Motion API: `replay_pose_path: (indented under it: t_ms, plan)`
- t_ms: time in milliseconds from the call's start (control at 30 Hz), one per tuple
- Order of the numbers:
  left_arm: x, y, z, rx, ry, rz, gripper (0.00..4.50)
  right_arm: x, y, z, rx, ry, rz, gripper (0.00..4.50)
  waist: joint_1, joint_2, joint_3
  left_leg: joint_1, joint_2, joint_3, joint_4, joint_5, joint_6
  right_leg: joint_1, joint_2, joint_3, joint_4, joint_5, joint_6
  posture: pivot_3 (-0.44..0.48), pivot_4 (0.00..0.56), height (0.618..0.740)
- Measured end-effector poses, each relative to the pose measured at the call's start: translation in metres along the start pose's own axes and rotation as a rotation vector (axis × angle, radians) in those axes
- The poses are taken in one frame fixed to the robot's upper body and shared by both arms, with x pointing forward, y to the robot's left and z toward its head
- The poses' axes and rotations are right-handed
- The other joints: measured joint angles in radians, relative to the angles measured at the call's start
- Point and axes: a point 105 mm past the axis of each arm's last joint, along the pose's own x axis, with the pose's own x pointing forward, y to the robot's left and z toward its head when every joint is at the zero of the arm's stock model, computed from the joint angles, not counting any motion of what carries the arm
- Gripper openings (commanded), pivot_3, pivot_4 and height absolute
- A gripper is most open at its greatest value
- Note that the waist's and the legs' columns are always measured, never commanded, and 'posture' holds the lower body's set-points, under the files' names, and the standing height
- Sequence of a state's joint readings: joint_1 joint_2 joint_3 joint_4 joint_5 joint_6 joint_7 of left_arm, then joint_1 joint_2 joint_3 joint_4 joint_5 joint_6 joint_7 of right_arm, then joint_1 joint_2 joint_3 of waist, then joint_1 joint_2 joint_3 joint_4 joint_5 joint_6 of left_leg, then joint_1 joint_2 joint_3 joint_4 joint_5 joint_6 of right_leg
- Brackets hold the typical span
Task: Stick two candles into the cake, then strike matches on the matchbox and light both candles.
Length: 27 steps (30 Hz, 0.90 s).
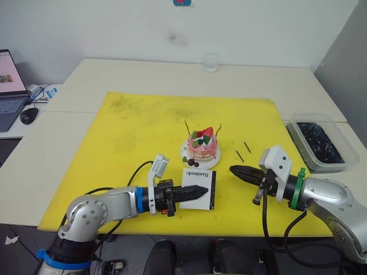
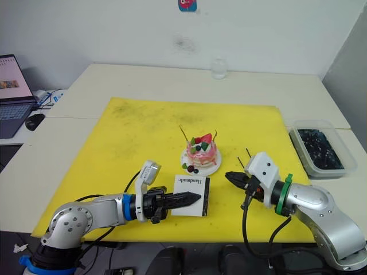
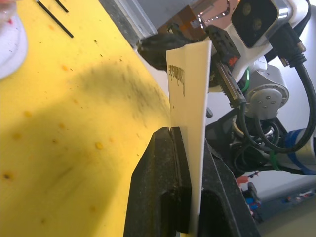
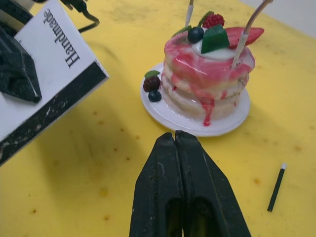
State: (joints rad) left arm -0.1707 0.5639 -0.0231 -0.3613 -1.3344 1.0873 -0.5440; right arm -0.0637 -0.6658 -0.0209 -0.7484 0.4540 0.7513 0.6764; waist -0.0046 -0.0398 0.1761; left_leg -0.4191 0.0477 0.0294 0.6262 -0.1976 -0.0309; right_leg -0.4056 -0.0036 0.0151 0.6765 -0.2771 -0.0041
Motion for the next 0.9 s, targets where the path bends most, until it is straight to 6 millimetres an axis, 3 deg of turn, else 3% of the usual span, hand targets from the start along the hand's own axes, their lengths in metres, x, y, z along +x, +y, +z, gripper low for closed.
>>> replay_pose_path:
  t_ms: [267, 433, 667, 900]
  plan:
    - [-0.001, 0.022, -0.005, -0.123, 0.026, 0.084, 0.01, -0.001, 0.005, -0.009, 0.001, 0.043, 0.016, 0.0, -0.001, 0.0, 0.0, 0.0, 0.0, 0.0, 0.0, 0.0, 0.0, 0.0, 0.0, 0.0, 0.0, 0.0, 0.0, 0.0, 0.15, 0.74]
    - [0.007, 0.034, -0.022, -0.197, 0.135, 0.157, 0.01, 0.017, 0.015, -0.018, -0.024, 0.096, 0.081, 0.0, -0.002, 0.0, 0.0, 0.0, 0.0, 0.0, 0.0, 0.0, 0.0, 0.0, 0.0, 0.0, 0.0, 0.002, 0.004, 0.0, 0.15, 0.74]
    - [0.009, 0.039, -0.027, -0.203, 0.183, 0.209, 0.01, 0.033, 0.021, -0.034, -0.043, 0.186, 0.125, 0.0, -0.003, 0.0, 0.0, 0.0, 0.0, 0.0, -0.001, 0.0, 0.0, 0.0, 0.0, 0.0, 0.0, 0.002, 0.004, 0.0, 0.15, 0.74]
    - [0.01, 0.041, -0.027, -0.209, 0.185, 0.221, 0.01, 0.036, 0.023, -0.043, -0.053, 0.226, 0.135, 0.0, -0.002, 0.0, 0.0, 0.001, 0.0, 0.0, 0.0, 0.0, 0.0, 0.0, 0.0, 0.0, 0.0, 0.003, 0.005, 0.0, 0.15, 0.74]
